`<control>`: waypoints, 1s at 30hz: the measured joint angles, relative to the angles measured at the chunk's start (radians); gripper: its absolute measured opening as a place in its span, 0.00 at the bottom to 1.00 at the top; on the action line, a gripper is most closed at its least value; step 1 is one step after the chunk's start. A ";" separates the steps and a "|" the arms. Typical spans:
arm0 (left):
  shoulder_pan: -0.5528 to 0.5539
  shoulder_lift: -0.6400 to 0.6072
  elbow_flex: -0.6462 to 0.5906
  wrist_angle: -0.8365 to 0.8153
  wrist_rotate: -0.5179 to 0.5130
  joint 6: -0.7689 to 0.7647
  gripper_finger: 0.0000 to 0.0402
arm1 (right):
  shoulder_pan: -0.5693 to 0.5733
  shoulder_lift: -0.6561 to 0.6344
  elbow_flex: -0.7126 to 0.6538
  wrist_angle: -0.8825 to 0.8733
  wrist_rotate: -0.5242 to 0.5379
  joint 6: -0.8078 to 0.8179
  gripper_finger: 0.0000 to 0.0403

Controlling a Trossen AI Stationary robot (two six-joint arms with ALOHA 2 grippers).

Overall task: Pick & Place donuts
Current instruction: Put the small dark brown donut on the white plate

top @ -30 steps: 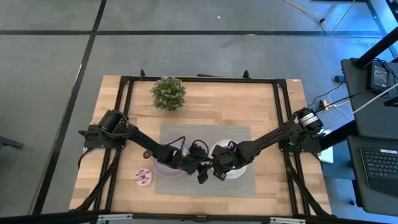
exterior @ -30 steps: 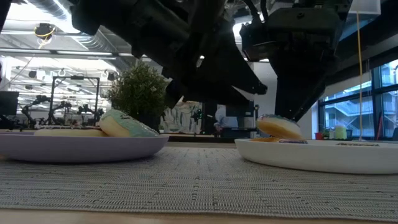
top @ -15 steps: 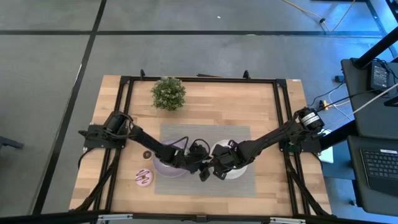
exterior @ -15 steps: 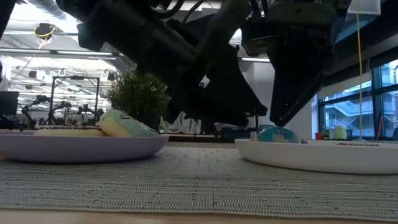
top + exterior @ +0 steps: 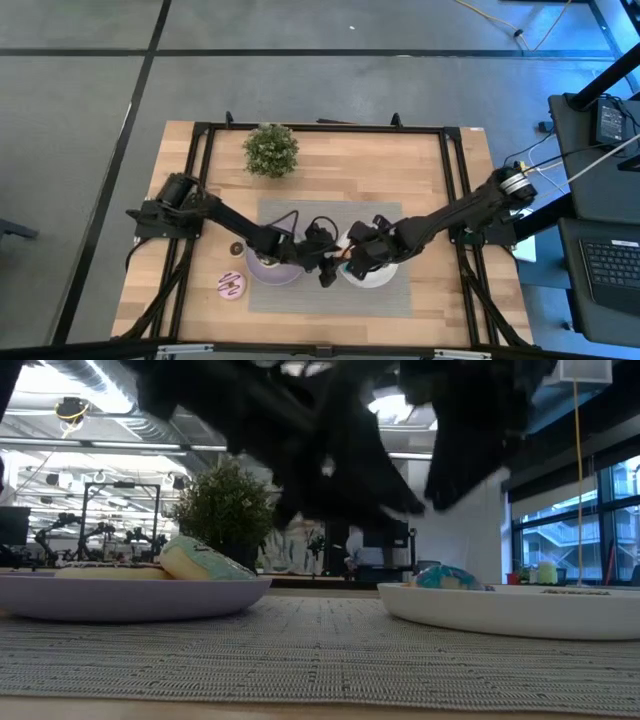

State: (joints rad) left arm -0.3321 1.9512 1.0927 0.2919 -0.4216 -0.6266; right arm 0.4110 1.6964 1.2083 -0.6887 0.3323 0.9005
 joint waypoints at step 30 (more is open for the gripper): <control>-0.160 -0.698 0.000 -1.118 0.102 -0.499 0.36 | -0.121 -0.341 -0.227 0.055 -0.064 -0.406 0.41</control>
State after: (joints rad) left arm -0.4919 1.2529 1.0931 -0.8259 -0.3195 -1.1253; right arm 0.2899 1.3553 0.9817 -0.6339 0.2681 0.4948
